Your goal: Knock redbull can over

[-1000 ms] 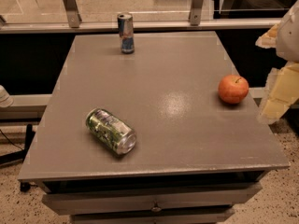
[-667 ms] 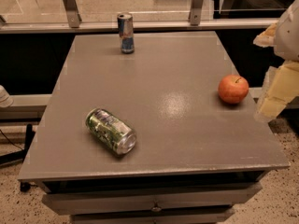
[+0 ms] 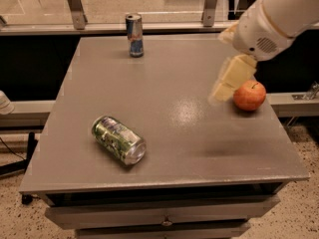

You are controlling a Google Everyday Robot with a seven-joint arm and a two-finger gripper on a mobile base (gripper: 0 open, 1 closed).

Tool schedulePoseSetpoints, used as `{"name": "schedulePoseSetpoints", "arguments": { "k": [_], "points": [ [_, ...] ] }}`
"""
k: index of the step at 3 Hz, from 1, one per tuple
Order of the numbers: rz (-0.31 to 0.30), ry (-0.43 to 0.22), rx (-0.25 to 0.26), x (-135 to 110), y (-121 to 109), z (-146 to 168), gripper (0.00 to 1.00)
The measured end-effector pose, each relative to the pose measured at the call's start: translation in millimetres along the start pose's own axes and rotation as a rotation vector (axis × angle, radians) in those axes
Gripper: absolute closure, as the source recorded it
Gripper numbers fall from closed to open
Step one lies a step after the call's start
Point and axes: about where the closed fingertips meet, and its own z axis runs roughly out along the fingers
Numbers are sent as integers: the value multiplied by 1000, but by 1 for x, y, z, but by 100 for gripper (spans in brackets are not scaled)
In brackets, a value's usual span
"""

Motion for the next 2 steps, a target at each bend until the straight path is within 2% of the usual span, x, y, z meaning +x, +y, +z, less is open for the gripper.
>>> {"name": "schedulePoseSetpoints", "arguments": {
  "k": [1, 2],
  "points": [
    [1, -176, 6, -56, -34, 42, 0],
    [32, -366, 57, -110, -72, 68, 0]
  ]
}}
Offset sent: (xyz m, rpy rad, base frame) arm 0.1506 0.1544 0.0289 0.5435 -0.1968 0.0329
